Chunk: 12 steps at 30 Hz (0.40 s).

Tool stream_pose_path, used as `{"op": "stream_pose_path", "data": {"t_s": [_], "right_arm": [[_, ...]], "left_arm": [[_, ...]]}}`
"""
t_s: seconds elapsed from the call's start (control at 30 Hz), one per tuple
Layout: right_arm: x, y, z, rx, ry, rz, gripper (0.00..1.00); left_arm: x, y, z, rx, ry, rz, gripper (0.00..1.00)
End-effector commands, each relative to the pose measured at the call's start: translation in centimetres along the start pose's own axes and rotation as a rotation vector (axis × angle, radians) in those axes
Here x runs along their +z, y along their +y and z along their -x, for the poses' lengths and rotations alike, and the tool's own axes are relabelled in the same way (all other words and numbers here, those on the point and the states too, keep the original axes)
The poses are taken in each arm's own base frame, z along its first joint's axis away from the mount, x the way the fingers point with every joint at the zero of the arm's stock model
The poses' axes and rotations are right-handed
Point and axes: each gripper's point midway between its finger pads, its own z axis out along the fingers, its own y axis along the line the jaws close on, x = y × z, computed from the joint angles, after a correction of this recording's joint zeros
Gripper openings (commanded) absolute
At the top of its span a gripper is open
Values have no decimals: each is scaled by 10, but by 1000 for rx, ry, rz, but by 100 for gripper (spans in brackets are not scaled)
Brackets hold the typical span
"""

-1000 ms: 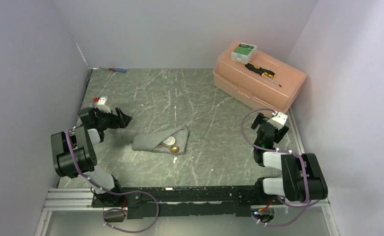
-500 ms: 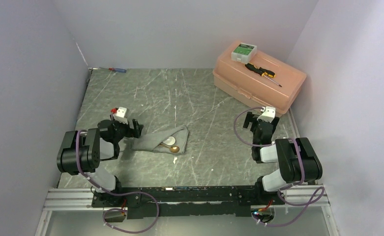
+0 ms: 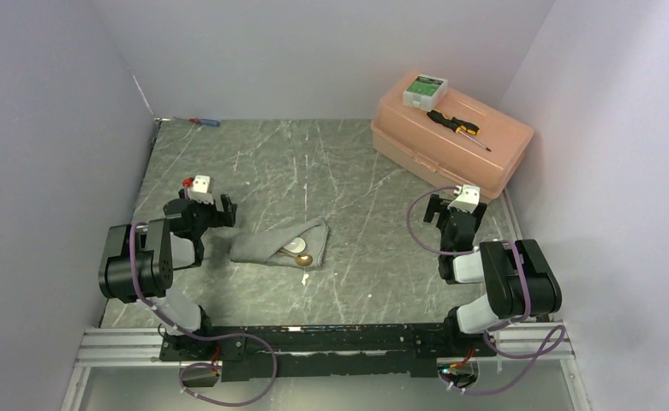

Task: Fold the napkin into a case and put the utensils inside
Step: Reset both arms

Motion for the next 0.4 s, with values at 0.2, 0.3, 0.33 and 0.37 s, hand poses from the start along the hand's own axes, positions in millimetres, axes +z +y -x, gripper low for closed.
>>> {"op": "stream_pose_path", "data": {"t_s": [0.2, 0.3, 0.33, 0.37], "right_arm": [[8, 6, 23, 18, -67, 24, 100], [10, 7, 23, 22, -61, 34, 100], [9, 6, 23, 20, -65, 33, 100], [8, 4, 23, 20, -72, 26, 100]], "left_arm": [[2, 3, 10, 13, -33, 15, 94], [2, 3, 10, 12, -35, 16, 94], [2, 3, 10, 13, -34, 15, 94], [2, 3, 10, 13, -33, 15, 94]]}}
